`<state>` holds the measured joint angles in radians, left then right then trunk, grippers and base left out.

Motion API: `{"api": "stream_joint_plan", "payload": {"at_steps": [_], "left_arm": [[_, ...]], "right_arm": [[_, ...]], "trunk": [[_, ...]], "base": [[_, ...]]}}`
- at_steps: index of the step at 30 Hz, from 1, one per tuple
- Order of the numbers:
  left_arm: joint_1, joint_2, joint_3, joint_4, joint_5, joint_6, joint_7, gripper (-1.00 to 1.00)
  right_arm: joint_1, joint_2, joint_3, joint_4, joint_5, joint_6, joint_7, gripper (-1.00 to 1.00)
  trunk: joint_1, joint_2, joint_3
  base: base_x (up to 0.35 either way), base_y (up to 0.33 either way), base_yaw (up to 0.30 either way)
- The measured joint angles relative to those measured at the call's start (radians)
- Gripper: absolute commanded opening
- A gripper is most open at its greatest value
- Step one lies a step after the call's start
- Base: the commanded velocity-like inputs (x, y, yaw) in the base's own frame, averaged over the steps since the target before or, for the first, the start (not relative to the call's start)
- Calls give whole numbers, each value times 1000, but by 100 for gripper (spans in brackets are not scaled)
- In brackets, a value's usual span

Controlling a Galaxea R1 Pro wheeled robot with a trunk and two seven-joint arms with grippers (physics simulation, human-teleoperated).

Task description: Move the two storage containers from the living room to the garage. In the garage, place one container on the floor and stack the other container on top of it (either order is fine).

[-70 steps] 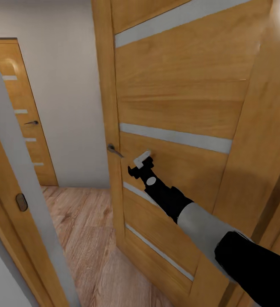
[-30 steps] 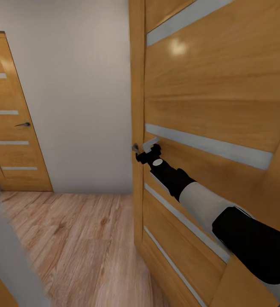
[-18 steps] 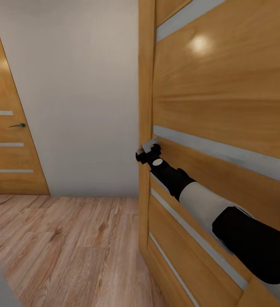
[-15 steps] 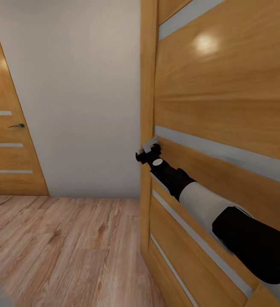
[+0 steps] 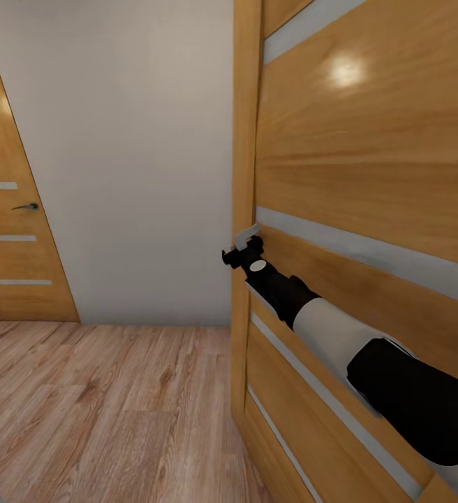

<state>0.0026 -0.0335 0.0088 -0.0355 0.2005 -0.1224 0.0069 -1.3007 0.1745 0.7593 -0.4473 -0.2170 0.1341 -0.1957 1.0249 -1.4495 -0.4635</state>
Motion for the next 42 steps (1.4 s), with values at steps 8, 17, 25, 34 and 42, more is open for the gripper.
{"api": "stream_joint_plan", "payload": {"at_steps": [8,17,25,34,42], "left_arm": [[0,-1,0,0,0,0,0,100],[0,0,0,0,0,-1,0,100],[0,-1,1,0,-1,-1,0,100],[0,-1,0,0,-2,-1,0,100],[0,-1,0,0,-1,-1,0,100]], "right_arm": [[0,0,-2,1,1,0,-3,100],[0,0,3,30,6,-2,1,100],[0,0,2,71,7,-3,0,100],[0,0,0,82,8,-4,0,100],[1,0,2,168,11,-64,-2,100]], "trunk": [[0,0,0],[0,0,0],[0,0,0],[0,0,0],[0,0,0]], "base": [[0,36,0],[0,2,0],[0,0,0],[0,0,0],[0,0,0]]}}
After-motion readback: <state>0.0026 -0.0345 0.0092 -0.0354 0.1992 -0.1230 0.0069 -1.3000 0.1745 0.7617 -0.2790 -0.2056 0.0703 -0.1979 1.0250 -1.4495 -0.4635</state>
